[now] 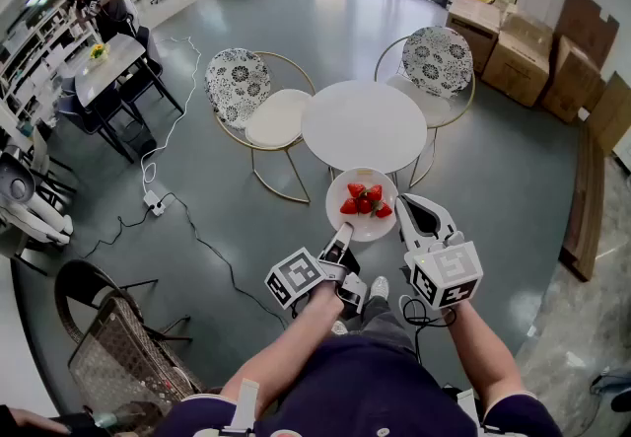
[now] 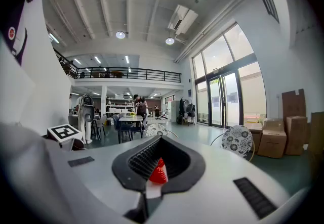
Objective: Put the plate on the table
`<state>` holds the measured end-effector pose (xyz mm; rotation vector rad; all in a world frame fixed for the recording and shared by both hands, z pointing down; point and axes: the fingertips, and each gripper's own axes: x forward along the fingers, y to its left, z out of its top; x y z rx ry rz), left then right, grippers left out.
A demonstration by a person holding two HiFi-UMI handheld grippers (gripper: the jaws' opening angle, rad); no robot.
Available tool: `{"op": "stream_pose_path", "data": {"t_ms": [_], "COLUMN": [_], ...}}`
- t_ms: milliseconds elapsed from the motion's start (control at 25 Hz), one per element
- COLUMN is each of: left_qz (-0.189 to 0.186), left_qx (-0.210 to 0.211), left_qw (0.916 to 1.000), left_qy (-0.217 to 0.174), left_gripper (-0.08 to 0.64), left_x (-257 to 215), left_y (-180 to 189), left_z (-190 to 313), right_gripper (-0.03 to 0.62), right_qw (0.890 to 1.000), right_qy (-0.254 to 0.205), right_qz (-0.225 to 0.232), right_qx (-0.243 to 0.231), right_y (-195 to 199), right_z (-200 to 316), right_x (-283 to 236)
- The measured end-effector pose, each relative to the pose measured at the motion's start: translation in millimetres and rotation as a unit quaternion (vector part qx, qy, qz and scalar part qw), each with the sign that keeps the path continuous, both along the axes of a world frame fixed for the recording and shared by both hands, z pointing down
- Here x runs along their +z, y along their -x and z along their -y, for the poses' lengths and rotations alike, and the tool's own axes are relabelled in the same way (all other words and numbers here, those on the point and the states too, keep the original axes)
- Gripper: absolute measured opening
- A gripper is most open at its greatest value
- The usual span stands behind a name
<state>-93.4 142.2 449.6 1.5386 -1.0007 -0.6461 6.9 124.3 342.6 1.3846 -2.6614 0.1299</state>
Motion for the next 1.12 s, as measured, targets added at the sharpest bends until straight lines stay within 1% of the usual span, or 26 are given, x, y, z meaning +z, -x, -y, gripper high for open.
{"op": "stream_pose_path", "data": {"t_ms": [120, 320, 720, 1120], "left_qz": [0.002, 0.005, 0.014, 0.02], "left_qx": [0.001, 0.004, 0.009, 0.007], "left_qw": [1.0, 1.0, 0.9999, 0.9997], "left_qy": [-0.001, 0.0, -0.001, 0.011], "left_gripper": [0.012, 0.011, 0.011, 0.011], "left_x": [0.5, 0.4, 8.6, 13.6], "left_y": [-0.1, -0.2, 0.2, -15.1], "left_z": [0.8, 1.1, 7.2, 54.0], "right_gripper": [0.005, 0.005, 0.005, 0.005], "right_qw": [1.0, 1.0, 1.0, 0.999], "right_qy": [0.001, 0.015, 0.016, 0.028], "right_qz": [0.002, 0.012, 0.017, 0.023], "right_qx": [0.0, 0.001, 0.005, 0.003], "right_y": [0.3, 0.3, -2.9, -21.8], "right_z": [1.0, 2.4, 11.8, 62.5], "right_x": [-0.1, 3.7, 12.2, 18.7]}}
